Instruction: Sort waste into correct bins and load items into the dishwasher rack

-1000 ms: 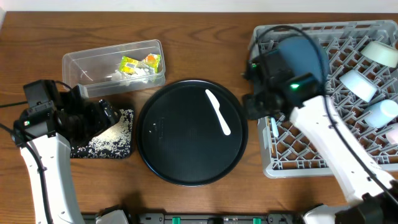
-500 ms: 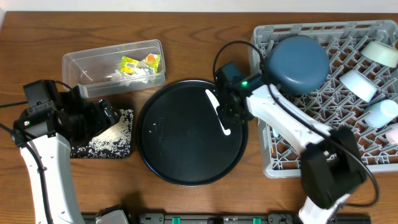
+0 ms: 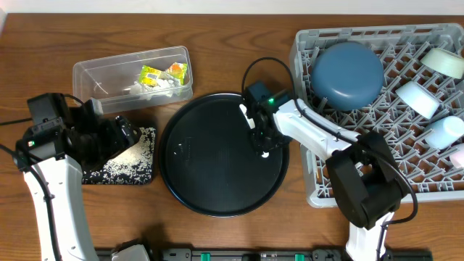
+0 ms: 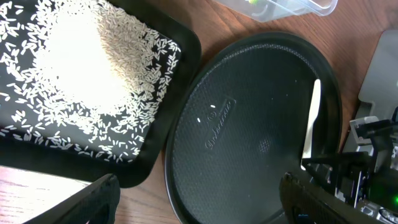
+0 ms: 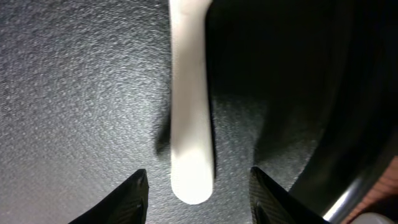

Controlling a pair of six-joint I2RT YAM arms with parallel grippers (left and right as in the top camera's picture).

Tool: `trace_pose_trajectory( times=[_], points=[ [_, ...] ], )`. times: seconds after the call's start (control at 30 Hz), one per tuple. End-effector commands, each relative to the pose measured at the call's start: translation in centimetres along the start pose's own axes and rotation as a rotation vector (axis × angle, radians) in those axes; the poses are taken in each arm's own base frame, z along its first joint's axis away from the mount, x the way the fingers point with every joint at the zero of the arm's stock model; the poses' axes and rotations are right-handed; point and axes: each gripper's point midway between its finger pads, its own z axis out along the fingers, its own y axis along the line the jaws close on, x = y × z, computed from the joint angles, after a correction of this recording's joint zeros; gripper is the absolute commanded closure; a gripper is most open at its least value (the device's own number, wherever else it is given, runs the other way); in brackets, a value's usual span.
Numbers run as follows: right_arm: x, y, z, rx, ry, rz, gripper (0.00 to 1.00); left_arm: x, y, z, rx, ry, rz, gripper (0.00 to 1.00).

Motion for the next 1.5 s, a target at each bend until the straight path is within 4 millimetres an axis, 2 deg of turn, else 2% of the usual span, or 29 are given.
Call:
trace_pose_trajectory(
  times=[0.0, 0.17, 0.6, 0.93, 1.03, 1.2, 1.47],
  points=[
    [0.3, 0.2, 0.4, 0.047, 0.002, -0.013, 0.51, -0.3, 0.1, -0.2, -0.008, -0.008, -0.007, 0.16],
    [0.4, -0.1, 0.6, 0.063, 0.000, -0.014, 0.50, -0.3, 0.1, -0.2, -0.008, -0.008, -0.007, 0.17],
    [0.5, 0.8, 1.3, 0.055, -0.016, -0.040, 0.51, -0.3, 0.1, -0.2, -0.008, -0.008, -0.007, 0.17],
    [1.5, 0.5, 2.3, 0.061, 0.004, -0.040, 0.51, -0.3, 0.1, -0.2, -0.008, -0.008, -0.007, 0.17],
    [1.6, 0.5, 2.5, 0.061, 0.005, -0.040, 0.55, -0.3, 0.1, -0.2, -0.008, -0.008, -0.007, 0.16],
    [1.8, 0.4, 2.9, 0.060, 0.003, -0.039, 0.70, -0.3, 0.1, -0.2, -0.008, -0.008, -0.007, 0.17],
    [1.8, 0.4, 3.0, 0.061, 0.005, -0.040, 0.85, -0.3, 0.1, -0.2, -0.008, -0.008, -0.007, 0.17]
  ],
)
